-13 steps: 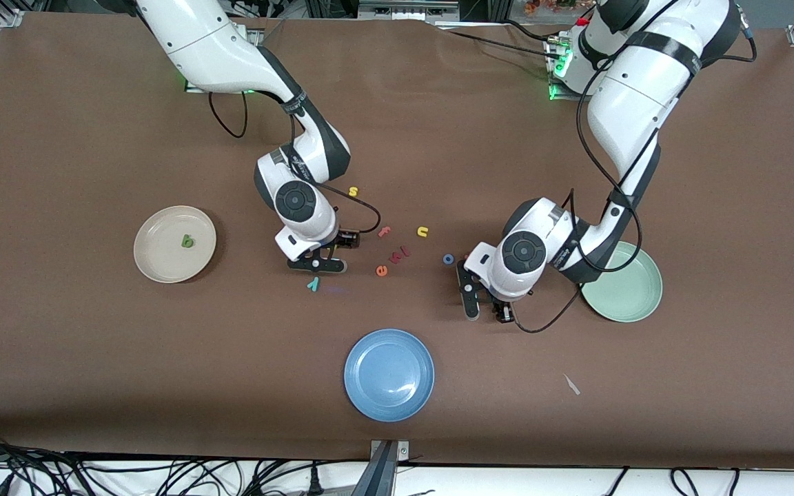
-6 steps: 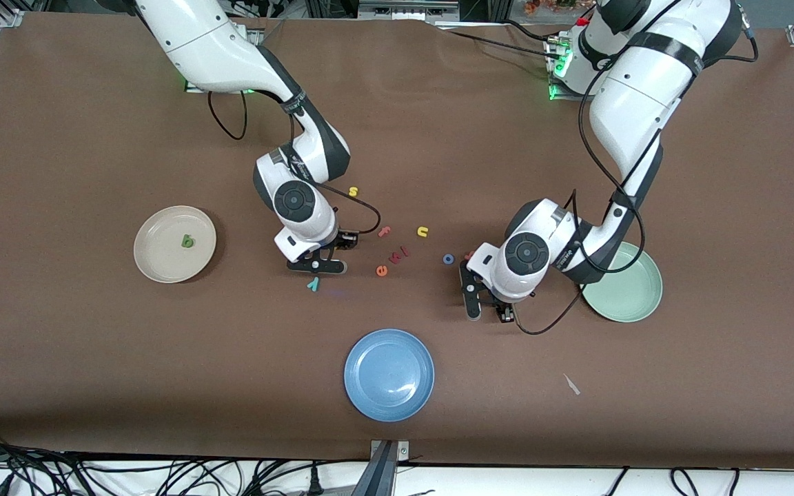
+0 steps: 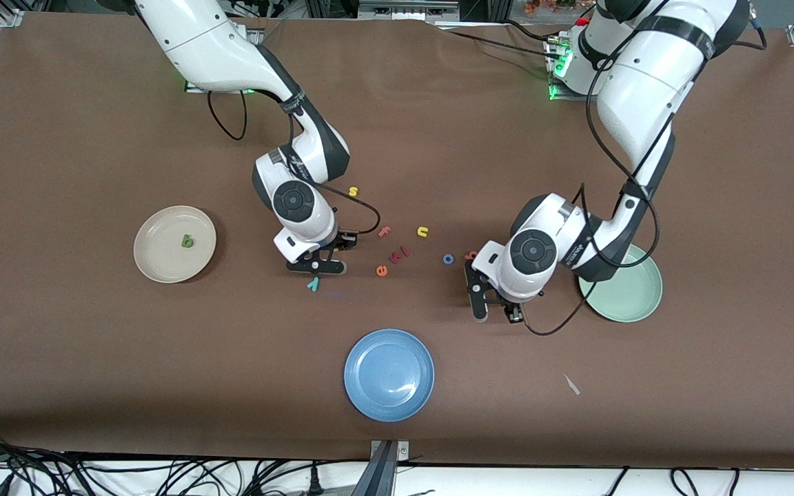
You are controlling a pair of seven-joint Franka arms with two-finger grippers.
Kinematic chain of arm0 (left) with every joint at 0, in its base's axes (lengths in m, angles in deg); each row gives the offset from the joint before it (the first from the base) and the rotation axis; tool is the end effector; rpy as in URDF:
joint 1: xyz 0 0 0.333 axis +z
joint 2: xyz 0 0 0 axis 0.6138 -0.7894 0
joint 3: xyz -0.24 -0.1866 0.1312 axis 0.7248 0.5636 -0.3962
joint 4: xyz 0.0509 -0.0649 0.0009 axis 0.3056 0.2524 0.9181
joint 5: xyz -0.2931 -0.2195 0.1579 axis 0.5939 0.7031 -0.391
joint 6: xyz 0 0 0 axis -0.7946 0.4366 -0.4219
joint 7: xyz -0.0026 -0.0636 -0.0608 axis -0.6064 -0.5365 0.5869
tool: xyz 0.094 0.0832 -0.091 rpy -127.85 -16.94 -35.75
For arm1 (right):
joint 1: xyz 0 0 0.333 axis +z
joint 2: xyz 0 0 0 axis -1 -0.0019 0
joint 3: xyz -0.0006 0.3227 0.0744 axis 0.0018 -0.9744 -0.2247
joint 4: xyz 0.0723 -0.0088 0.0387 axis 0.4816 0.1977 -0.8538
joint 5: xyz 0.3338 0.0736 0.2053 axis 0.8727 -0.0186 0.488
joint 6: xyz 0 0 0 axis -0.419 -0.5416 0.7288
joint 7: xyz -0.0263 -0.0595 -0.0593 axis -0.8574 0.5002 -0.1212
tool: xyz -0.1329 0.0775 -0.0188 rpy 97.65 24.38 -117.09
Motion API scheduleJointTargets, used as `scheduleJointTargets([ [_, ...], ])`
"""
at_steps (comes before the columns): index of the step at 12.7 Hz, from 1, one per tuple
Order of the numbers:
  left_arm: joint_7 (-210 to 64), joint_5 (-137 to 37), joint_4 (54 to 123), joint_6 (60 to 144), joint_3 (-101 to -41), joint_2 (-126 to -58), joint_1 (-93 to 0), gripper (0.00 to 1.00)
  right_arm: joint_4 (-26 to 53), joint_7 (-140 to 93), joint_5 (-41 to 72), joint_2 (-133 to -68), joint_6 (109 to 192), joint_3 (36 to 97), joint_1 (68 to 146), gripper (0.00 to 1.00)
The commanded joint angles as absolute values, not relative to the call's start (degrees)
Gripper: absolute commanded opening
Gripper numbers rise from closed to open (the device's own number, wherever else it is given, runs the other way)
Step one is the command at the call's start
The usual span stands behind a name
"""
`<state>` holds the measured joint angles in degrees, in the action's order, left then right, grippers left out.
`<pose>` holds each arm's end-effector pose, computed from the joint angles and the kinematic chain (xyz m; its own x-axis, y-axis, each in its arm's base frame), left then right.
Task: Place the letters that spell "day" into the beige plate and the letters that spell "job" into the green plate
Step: 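Grasp the yellow a with the right gripper while the left gripper lifts cyan l, then drop the yellow a on the cream plate while the left gripper releases cyan l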
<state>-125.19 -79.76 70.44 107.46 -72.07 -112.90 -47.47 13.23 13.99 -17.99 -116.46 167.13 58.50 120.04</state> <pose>0.6827 -0.2736 0.1850 0.1829 -0.9781 -0.0990 -0.9831 -0.1820 -0.0177 0.5628 0.3655 0.1421 0.9918 -0.0388 -0.1214 -0.0399 -0.9992 -0.0061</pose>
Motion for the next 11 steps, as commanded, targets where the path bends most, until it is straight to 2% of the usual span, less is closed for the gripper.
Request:
scheduleJointTargets([
  [1, -125.74, -77.13, 72.16, 104.56, -71.67, -108.68, -43.42, 0.00, 9.73, 6.89, -18.14, -113.69, 155.78, 60.38, 116.53, 0.12],
  [4, -121.45, -76.42, 72.60, 96.42, -71.76, -105.17, -41.04, 0.00, 11.65, -3.58, -18.05, -109.90, 149.78, 67.67, 116.35, 0.12],
  [7, -118.54, -76.34, 77.68, 94.80, -71.76, -100.86, -36.57, 0.00, 19.02, -9.72, -19.72, -104.46, 151.34, 74.17, 116.44, 0.12],
  [11, -118.53, -76.68, 82.96, 94.89, -71.67, -98.04, -30.05, 0.00, 34.40, -10.80, -19.72, -97.41, 164.06, 81.20, 116.44, 0.12],
])
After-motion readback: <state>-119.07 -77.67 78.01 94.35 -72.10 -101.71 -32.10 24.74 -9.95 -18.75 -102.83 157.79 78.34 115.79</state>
